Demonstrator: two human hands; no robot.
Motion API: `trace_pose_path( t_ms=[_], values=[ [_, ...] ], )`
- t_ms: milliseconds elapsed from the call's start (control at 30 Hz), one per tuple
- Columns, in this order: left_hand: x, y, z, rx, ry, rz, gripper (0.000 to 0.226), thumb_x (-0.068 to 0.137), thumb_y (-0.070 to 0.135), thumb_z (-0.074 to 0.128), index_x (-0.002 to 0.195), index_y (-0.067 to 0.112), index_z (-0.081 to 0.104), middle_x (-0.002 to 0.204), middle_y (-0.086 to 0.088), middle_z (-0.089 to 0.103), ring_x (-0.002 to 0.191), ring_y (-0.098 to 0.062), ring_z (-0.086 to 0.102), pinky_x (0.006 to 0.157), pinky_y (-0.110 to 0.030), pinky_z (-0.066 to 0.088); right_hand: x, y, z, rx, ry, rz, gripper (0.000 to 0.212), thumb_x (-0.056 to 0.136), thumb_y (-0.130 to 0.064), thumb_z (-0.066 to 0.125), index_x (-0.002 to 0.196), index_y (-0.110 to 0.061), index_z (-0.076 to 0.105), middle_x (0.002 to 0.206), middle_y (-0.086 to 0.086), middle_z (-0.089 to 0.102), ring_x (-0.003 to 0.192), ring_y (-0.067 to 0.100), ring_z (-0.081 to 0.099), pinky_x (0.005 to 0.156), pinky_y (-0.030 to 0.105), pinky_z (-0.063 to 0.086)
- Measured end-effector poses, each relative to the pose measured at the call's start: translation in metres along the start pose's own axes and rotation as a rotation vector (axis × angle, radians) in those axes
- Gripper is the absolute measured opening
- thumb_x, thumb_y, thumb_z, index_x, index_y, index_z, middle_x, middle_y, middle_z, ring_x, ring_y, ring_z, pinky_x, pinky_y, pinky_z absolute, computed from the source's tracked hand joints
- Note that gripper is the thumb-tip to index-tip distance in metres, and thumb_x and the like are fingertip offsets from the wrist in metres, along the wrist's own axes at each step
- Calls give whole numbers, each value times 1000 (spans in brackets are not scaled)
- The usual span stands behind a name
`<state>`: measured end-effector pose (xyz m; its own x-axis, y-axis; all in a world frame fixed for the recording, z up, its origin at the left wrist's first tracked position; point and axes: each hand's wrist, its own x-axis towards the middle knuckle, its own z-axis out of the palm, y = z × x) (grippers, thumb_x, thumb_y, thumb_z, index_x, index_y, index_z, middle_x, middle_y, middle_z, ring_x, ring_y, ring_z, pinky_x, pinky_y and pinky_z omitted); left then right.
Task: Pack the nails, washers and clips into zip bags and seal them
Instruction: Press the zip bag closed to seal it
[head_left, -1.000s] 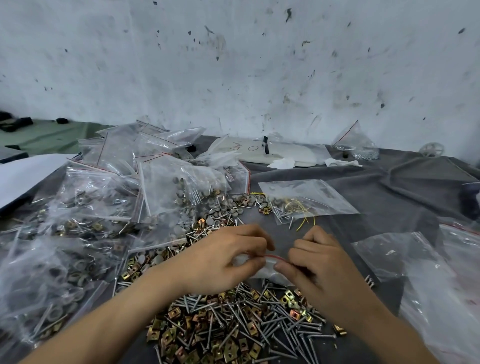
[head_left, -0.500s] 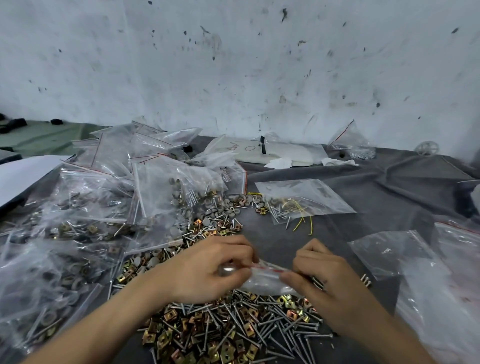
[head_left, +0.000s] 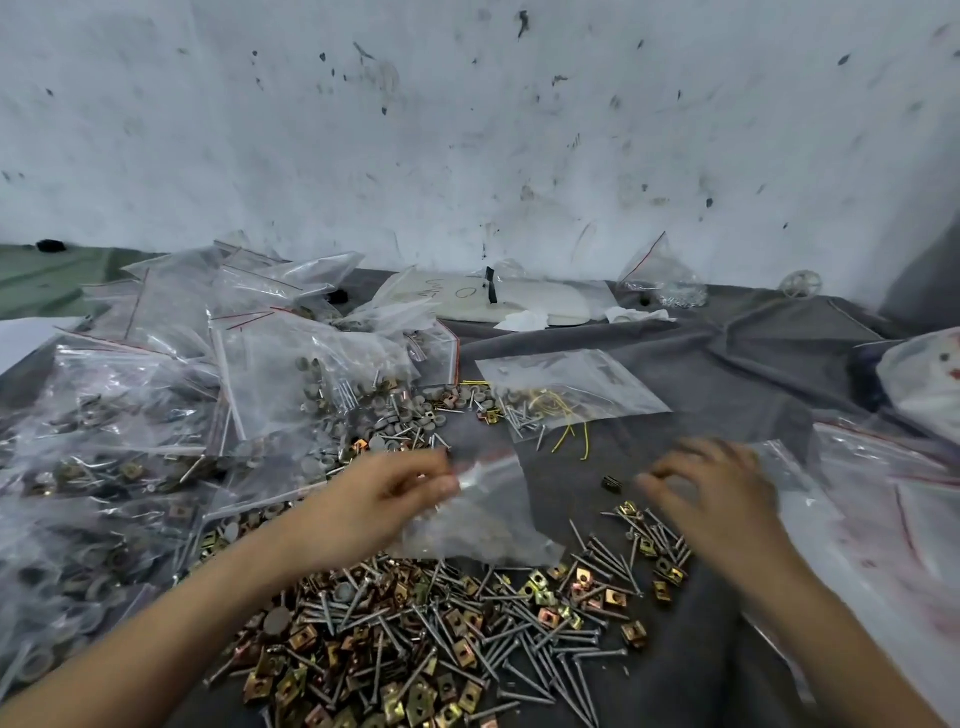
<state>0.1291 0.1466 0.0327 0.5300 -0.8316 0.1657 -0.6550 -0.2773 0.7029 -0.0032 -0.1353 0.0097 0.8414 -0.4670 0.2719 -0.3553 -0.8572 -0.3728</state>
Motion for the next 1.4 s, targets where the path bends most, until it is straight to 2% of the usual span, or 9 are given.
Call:
trace_pose_path(
  t_ms=[100, 300, 467, 600, 667, 767, 967, 1100, 1400],
  values=[
    [17, -11, -16, -107, 133, -136, 20, 97, 24, 45, 82, 14, 53, 51, 6, 48, 39, 0, 38, 38, -13, 32, 8, 41, -5, -124, -262, 352, 33, 87, -59, 51, 117, -46, 59, 145, 5, 39, 137, 33, 23, 112, 45, 22],
    [75, -31, -92, -23, 753, -248, 19, 99, 22, 46, 85, 18, 58, 62, -2, 51, 41, -16, 43, 40, -23, 36, -2, 55, 8, -211, -324, 382, 49, 91, -63, 38, 135, -40, 43, 156, -10, 21, 144, 28, 10, 114, 51, 16],
    [73, -48, -134, 178, 1035, -339, 42, 96, 20, 50, 135, 15, 38, 121, -19, 52, 107, -40, 53, 93, -46, 43, -9, 34, -2, -68, -84, 204, 59, 92, -47, 50, 145, -28, 34, 154, -7, 28, 145, 20, 15, 114, 46, 15],
    [49, -32, -91, 423, 956, -80, 49, 92, 16, 58, 137, 9, 40, 137, -14, 41, 122, -26, 45, 103, -40, 37, -9, -19, -16, 782, 160, 80, 40, 83, -35, 63, 122, -33, 61, 133, -12, 55, 126, 8, 46, 105, 28, 34],
    [35, -16, -56, 138, 624, -95, 41, 93, 39, 54, 129, 20, 50, 120, 3, 59, 99, -2, 59, 88, -28, 50, -7, -52, -16, 1361, -18, 85, 31, 78, -38, 63, 106, -30, 73, 121, -6, 66, 112, 18, 60, 99, 37, 48],
    [22, -3, -9, -427, 93, -256, 52, 81, 58, 50, 114, 21, 63, 103, 4, 72, 90, -8, 69, 83, -27, 56, -3, -94, -4, 1737, -269, 41, 33, 78, -40, 67, 103, -19, 74, 116, 0, 69, 104, 27, 66, 81, 33, 56],
    [12, -29, 4, -1058, 257, -297, 22, 79, 14, 62, 95, 0, 69, 93, -16, 72, 78, -17, 70, 67, -21, 57, 3, -126, 37, 1786, -265, 175, 34, 79, -37, 58, 98, -15, 75, 112, 8, 70, 90, 22, 69, 82, 38, 52],
    [5, -43, 4, -1007, 376, -244, 17, 71, 16, 69, 86, 8, 70, 78, -5, 70, 59, -6, 61, 51, -14, 47, 5, -127, 60, 1721, -201, 261, 32, 81, -31, 52, 90, -12, 77, 106, 7, 72, 87, 23, 70, 76, 37, 54],
    [0, -53, 2, -577, 592, -141, 25, 66, 23, 74, 85, 11, 62, 67, 4, 63, 61, -5, 55, 57, -14, 46, -2, -117, 80, 1518, -61, 260, 16, 72, -25, 59, 71, -19, 73, 73, 1, 68, 69, 13, 64, 62, 21, 55]
  ],
)
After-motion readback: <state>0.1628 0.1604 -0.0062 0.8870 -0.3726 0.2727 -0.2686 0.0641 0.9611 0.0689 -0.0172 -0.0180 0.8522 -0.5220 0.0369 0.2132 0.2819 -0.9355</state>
